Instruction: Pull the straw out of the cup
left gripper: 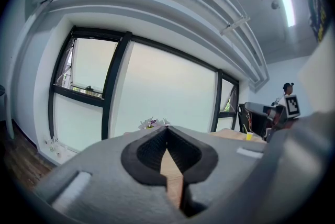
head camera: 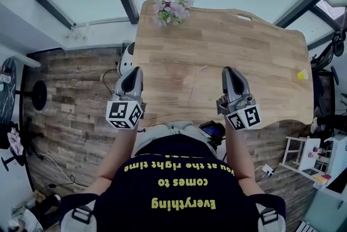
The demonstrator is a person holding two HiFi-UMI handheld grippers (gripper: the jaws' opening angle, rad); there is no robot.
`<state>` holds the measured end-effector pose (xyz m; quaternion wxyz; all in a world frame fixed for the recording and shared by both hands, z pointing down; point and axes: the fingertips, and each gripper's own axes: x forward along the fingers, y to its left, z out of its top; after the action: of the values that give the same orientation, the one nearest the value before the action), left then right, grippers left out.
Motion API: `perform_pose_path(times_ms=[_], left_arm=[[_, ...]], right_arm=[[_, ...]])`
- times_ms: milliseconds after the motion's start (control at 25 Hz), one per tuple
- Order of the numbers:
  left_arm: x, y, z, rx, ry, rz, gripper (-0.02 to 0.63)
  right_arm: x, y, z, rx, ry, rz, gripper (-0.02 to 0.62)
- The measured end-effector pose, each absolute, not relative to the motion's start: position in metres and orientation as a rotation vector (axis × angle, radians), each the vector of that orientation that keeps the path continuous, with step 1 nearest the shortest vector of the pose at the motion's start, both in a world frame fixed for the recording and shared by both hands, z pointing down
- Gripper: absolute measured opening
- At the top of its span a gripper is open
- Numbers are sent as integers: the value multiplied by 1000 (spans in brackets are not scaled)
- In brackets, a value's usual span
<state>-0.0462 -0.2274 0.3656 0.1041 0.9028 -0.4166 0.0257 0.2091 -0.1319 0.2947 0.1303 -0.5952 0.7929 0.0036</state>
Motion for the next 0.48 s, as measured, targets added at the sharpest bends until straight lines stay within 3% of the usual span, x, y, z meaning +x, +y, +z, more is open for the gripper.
perform_pose_path(times_ms=[480], left_arm=[[-46, -231, 372, 2654, -1223, 89, 0]], right_arm=[[209, -135, 299, -1746, 2304, 4, 6]])
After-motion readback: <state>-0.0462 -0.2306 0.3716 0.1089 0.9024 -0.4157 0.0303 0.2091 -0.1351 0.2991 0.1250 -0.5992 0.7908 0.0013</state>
